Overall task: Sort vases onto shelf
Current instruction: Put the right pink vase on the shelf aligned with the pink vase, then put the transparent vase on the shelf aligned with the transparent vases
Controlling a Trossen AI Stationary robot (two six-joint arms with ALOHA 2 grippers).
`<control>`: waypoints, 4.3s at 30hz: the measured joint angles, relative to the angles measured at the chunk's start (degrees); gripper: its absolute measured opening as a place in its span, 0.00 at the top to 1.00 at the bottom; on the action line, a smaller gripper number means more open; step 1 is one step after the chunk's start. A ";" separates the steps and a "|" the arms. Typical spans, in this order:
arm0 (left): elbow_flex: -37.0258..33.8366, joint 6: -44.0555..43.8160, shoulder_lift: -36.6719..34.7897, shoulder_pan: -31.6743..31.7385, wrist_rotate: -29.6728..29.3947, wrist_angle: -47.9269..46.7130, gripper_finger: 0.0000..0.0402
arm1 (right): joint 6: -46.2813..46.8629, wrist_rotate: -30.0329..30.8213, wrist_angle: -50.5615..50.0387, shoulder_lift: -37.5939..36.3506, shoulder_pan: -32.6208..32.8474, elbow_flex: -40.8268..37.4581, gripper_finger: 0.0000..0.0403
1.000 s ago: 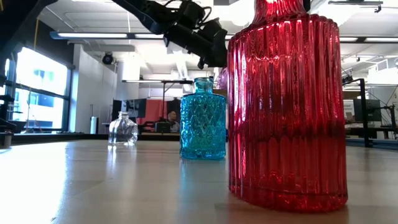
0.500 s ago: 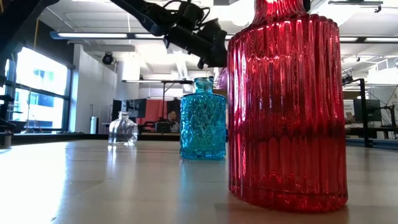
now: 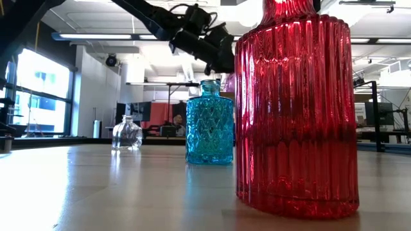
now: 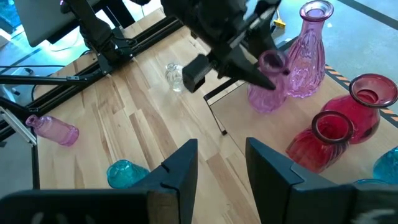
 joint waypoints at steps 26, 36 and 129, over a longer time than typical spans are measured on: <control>0.01 -1.59 0.30 0.79 1.81 -0.61 0.61 | -0.01 0.00 0.02 -0.02 0.00 0.00 0.72; 0.01 -3.92 0.34 1.04 1.86 -0.62 0.49 | -0.02 0.00 0.02 -0.02 0.00 0.00 0.72; -0.01 -33.24 -21.11 -24.67 -8.72 -69.27 0.44 | -0.01 0.00 0.02 -0.02 0.00 -0.01 0.72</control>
